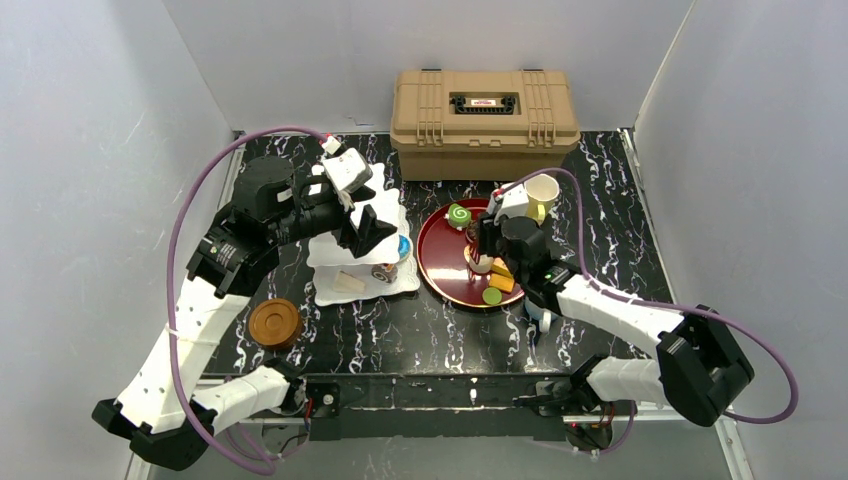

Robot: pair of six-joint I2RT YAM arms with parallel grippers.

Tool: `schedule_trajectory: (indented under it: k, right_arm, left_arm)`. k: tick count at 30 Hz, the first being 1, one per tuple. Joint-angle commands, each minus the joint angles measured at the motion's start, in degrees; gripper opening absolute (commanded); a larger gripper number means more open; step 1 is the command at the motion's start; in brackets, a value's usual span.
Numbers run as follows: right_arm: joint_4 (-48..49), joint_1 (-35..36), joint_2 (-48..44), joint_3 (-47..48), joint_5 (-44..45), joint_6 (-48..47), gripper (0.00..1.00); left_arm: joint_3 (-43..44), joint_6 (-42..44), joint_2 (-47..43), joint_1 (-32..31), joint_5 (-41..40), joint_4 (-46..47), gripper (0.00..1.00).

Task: Serve the afternoon tea
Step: Pick up the desert from the tray.

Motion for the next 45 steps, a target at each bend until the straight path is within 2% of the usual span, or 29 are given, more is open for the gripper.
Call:
schedule_trajectory:
  k: [1,16,24,30,39,45]
  right_arm:
    - [1.37,-0.47,-1.42,-1.78,-1.45,1.65,0.58]
    - [1.05,-0.56,-1.26,-3.92,-1.54,1.41,0.58]
    - [-0.44,-0.64,-3.21,-2.36,-0.81,-0.54,0.61]
    - [-1.05,-0.74,-2.71,-1.16,-1.90,-0.87,0.58]
    - [-1.31,-0.74,-2.67,-1.49,-3.14,-2.49,0.68]
    - [-1.05,-0.74,-1.98,-1.69,-3.62,-2.16,0.64]
  left_arm:
    - [1.97,-0.36,-0.07,0.03,-0.66,-0.04,0.72]
    - [1.70,-0.12,-0.07,0.03,-1.11,-0.40,0.72]
    - [1.97,-0.69,0.10,0.03,-0.57,-0.31,0.72]
    - [2.15,-0.74,-0.07,0.03,-0.59,-0.57,0.71]
    - [2.15,-1.42,-0.63,0.03,0.19,-0.52,0.71]
    - [2.57,-1.11,-0.20,-0.01,-0.23,-1.18,0.71]
